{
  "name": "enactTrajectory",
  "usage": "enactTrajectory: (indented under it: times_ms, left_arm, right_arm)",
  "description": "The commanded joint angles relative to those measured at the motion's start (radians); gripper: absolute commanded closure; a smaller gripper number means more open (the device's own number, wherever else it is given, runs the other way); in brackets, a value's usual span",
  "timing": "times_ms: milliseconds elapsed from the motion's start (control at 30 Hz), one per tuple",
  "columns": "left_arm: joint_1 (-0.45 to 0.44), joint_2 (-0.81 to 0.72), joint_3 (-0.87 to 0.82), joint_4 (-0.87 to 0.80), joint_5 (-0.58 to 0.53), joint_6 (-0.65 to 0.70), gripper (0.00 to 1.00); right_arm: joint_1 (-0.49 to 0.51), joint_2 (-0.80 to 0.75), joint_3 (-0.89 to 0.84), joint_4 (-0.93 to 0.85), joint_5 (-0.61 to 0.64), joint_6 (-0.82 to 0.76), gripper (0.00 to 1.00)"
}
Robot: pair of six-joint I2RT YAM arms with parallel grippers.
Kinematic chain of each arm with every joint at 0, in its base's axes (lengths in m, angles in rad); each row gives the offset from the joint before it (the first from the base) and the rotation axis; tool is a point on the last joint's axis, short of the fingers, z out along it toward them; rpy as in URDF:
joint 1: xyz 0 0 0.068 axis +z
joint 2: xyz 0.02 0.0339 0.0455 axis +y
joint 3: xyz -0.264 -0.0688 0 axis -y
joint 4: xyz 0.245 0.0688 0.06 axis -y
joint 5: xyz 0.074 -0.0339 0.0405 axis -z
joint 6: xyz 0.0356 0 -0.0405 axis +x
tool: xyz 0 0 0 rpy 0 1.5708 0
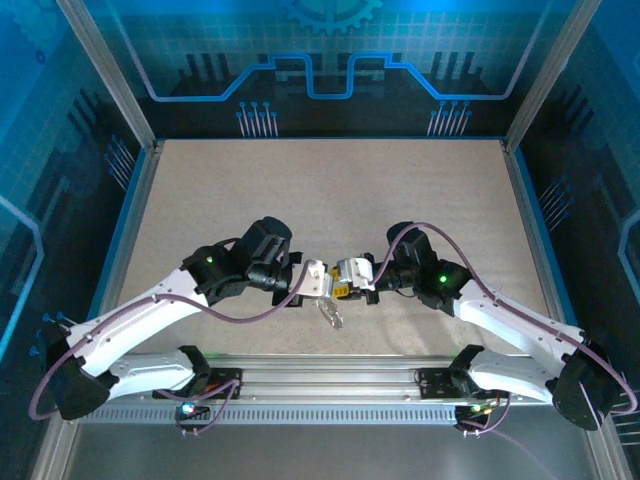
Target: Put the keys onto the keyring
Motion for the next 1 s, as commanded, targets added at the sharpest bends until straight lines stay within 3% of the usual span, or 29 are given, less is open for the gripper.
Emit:
enactTrajectory:
  times_ms: [0,33,100,300,400,500,633,833,967]
  left_arm:
    - [-0.002,-0.046,0.004,0.061,0.047,0.024,1.00]
    - [-0.003,-0.049,0.002,0.062,0.049,0.025,1.00]
    - [-0.004,-0.052,-0.002,0.063,0.051,0.025,1.00]
    - [-0.002,-0.061,-0.012,0.075,0.055,0.027,1.00]
    - [-0.003,-0.061,-0.011,0.079,0.055,0.026,1.00]
    - [-0.003,-0.062,-0.011,0.082,0.056,0.025,1.00]
    - [-0.003,-0.067,-0.015,0.087,0.054,0.017,1.00]
    - [-0.002,-0.127,-0.076,0.139,0.022,-0.032,0.75]
    - [-0.002,-0.210,-0.146,0.198,0.001,-0.072,0.69]
  right_arm:
    - [0.012,0.010,-0.017,0.011,0.003,0.016,0.85]
    - [0.013,0.010,-0.016,0.011,0.002,0.015,0.91]
    - [0.012,0.011,-0.018,0.011,0.002,0.014,0.93]
    - [0.012,0.013,-0.020,0.018,-0.006,0.024,0.80]
    - [0.012,0.018,-0.020,0.014,-0.014,0.024,0.85]
    - [0.014,0.021,-0.020,0.019,-0.017,0.029,0.98]
    - [0.017,0.020,-0.030,0.048,-0.009,0.046,1.00]
    - [0.009,-0.018,-0.121,0.320,-0.022,0.194,1.00]
    - [0.009,-0.034,-0.182,0.503,-0.004,0.286,1.00]
